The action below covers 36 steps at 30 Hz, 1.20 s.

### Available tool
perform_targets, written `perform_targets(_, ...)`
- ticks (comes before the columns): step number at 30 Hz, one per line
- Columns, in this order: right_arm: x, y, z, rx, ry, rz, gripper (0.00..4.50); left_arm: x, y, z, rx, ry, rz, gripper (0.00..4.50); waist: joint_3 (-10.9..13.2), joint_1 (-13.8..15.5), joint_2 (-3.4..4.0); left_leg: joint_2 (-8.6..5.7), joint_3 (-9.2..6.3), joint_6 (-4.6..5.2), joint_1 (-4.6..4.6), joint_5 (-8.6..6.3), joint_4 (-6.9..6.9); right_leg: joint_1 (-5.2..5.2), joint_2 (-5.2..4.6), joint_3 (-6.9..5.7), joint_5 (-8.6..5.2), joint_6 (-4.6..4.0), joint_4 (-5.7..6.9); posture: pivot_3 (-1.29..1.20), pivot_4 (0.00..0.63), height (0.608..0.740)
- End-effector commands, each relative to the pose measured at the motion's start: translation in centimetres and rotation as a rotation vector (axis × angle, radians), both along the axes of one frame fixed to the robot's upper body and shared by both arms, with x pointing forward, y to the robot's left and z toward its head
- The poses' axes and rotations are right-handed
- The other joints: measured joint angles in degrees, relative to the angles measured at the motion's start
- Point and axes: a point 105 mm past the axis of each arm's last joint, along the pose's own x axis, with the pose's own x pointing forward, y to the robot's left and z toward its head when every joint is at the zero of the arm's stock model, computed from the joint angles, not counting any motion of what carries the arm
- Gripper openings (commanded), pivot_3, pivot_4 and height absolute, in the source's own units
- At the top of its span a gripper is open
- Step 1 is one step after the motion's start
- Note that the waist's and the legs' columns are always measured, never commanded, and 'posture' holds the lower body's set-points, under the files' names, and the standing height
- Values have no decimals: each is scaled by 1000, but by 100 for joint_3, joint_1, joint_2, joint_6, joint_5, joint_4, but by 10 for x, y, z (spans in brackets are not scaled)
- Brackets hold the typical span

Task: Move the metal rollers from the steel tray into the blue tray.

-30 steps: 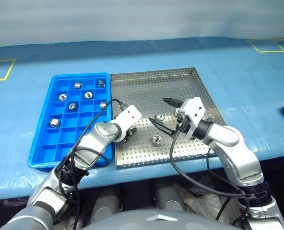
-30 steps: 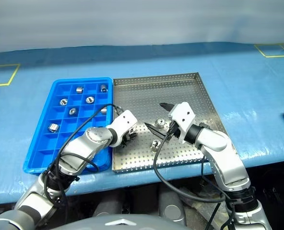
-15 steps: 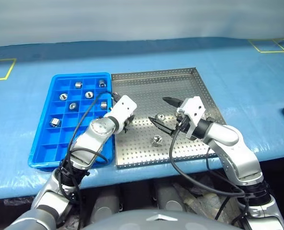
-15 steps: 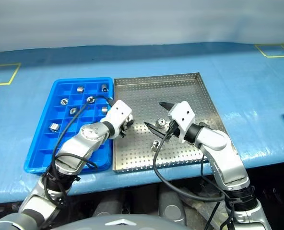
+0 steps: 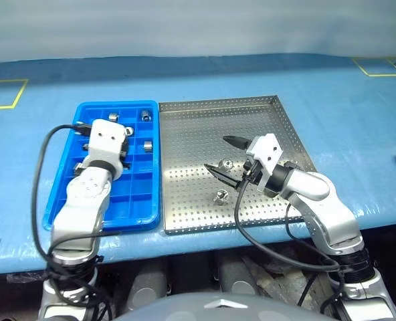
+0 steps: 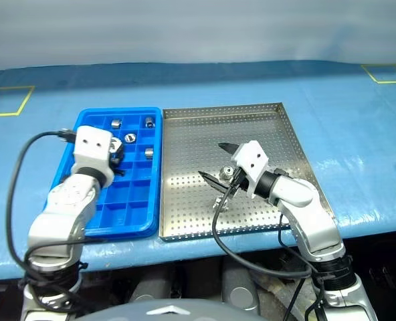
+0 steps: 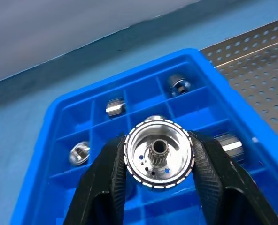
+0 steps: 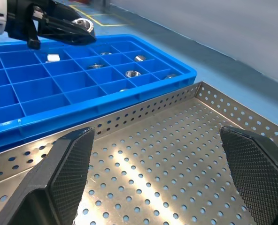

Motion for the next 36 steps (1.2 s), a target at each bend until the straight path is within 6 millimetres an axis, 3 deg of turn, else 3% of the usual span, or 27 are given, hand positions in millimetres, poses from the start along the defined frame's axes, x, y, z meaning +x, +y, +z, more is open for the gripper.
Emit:
perform_targets(1, 0, 9, 11, 23, -43, 57, 4500, -26, 17, 12, 28, 34, 41, 1676, 1, 3, -1, 0, -1, -1, 0, 1, 0, 0, 0, -1, 0, -1, 0, -62, 150, 740)
perform_targets(6, 1, 16, 10, 24, -41, 92, 4500, -56, 35, -3, 28, 176, 88, 1676, 1, 88, -3, 0, -6, -4, 0, 2, 0, 2, 0, -5, -3, -4, 0, -22, 150, 740)
perform_targets(12, -7, 22, 9, 29, -2, 187, 4500, -79, 33, -33, -22, 335, 39, 1676, 2, 239, -6, 0, -12, -9, 2, 5, 0, 4, -2, -11, -17, -28, 2, 3, 150, 740)
perform_targets(26, -42, 48, 13, 90, 75, 458, 4500, -89, 41, -40, -66, 359, 79, 1676, -1, 293, -3, 4, -25, -21, 10, 11, -7, 8, -14, -19, -21, -43, 7, 28, 150, 740)
perform_targets(36, -39, 55, 12, 96, 74, 452, 4500, -93, 48, -39, -82, 354, 95, 1676, 0, 309, -6, 4, -29, -22, 9, 11, -8, 8, -16, -23, -22, -44, 6, 40, 150, 740)
